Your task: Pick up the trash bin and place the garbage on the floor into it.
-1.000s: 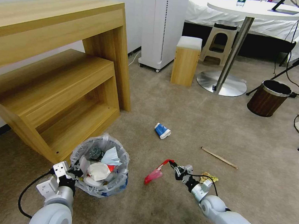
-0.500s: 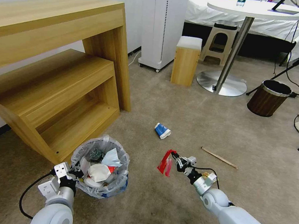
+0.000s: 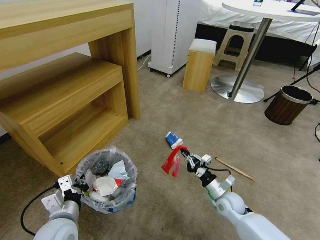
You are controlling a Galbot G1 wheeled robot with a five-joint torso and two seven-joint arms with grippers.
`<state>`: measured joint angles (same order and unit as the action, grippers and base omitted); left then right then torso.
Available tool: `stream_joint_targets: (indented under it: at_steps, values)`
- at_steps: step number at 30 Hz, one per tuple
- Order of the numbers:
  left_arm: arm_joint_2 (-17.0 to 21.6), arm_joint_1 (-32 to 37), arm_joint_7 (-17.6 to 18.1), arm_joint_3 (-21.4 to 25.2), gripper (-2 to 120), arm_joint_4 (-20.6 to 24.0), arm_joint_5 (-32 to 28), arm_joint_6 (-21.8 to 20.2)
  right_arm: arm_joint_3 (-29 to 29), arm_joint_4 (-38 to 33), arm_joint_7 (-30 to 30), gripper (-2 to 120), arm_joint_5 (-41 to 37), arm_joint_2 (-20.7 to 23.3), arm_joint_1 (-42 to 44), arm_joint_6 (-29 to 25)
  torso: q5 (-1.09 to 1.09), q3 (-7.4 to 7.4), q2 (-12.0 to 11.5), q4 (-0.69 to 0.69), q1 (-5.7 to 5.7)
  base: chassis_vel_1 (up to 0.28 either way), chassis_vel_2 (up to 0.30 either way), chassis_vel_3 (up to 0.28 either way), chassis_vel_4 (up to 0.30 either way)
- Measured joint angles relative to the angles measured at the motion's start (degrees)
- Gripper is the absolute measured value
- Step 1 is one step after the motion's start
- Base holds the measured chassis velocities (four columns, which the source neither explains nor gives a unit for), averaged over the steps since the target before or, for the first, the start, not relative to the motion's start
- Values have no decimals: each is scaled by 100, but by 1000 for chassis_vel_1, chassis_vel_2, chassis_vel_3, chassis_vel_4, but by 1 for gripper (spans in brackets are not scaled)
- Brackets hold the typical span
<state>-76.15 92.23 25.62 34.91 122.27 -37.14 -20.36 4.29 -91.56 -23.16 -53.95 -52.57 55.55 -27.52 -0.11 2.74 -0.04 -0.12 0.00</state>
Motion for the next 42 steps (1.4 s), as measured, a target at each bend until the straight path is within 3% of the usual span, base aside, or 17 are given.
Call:
stream_joint_targets:
  at_steps: [17, 27, 42]
  values:
    - [-109, -14, -8, -69, 1, 6, 91, -6, 154, -1536, -117, 0, -657, 242, -587, 292, -1, 0, 0, -1, 0, 0, 0, 0, 0]
    - [-200, 202, -46, -167, 1, 412, 235, -18, 1261, -648, -256, 0, -838, 42, -1896, 418, -1, 1, -1, 0, 0, 0, 0, 0, 0]
    - [-240, 242, -62, -184, 1, 555, 277, -21, 1913, -259, -196, 0, -860, -232, -2396, 372, -2, 0, 0, 0, 0, 0, 0, 0, 0]
